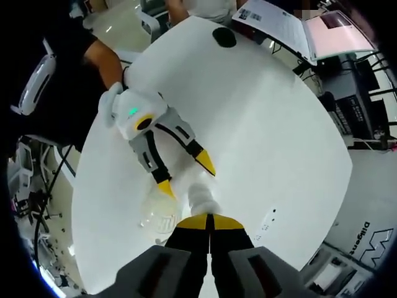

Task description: Hold the bottle steady, press the pump all the way down and release, and repeat the specified number of times to dispense into the cup

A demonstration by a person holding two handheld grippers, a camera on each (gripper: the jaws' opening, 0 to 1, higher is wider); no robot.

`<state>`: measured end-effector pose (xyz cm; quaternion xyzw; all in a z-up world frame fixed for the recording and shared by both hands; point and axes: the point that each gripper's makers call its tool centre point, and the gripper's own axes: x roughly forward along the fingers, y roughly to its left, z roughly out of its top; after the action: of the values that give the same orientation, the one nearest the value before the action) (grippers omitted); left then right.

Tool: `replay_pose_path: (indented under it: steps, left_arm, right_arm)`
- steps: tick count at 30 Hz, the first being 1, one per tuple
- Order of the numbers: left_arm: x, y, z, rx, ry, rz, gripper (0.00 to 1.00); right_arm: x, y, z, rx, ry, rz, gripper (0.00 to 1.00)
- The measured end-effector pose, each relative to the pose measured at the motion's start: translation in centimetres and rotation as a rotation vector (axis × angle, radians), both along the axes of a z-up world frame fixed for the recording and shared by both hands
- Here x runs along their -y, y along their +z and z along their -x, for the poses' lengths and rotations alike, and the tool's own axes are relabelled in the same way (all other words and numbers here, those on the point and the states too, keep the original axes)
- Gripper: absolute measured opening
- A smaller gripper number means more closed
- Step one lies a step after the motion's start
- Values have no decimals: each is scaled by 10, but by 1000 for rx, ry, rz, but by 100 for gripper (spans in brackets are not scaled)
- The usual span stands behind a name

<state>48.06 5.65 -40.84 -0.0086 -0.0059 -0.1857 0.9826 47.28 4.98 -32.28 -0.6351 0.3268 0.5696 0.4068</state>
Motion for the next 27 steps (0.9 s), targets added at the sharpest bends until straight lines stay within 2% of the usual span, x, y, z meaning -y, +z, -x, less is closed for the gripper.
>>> replay_pose_path:
  steps: [14,27]
  left_arm:
    - [0,0,0,2,-1,2,41]
    - [0,0,0,3,-1,3,41]
  right_arm:
    - [0,-2,1,13,-4,32,0]
    - [0,-2,1,9,-7,20,0]
